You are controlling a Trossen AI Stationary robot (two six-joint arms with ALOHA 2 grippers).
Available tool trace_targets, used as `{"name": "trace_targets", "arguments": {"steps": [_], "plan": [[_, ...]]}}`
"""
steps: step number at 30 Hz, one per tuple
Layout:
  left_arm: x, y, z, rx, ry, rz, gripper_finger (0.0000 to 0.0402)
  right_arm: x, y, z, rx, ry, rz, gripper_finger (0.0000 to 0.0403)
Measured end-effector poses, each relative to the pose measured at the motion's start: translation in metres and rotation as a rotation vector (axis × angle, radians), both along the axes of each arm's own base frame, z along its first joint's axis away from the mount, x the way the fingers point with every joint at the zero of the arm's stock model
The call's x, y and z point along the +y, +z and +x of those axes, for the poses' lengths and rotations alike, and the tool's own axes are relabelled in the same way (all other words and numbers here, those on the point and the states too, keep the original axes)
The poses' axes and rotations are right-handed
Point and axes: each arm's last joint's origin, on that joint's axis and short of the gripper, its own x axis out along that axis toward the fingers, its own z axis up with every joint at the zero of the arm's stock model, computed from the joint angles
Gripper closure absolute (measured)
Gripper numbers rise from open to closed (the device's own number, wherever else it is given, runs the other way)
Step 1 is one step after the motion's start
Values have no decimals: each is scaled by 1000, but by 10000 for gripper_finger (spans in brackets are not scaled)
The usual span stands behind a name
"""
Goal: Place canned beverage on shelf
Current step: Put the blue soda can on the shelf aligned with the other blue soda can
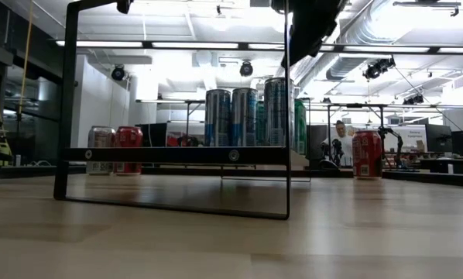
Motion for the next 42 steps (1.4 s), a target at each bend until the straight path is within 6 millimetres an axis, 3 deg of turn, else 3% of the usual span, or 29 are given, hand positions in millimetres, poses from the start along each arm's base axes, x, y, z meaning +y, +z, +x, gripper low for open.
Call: {"name": "trace_targets", "arguments": {"steps": [5,13,42], "plan": [[0,0,0,3,-1,13,154,15,-23,-4,51,-17,28,402],[0,0,0,6,-1,26,154,4,-51,-3,-9,-193,-4,403],[0,0,0,5,-1,25,154,-34,-56,7,-77,-279,-137,403]]}}
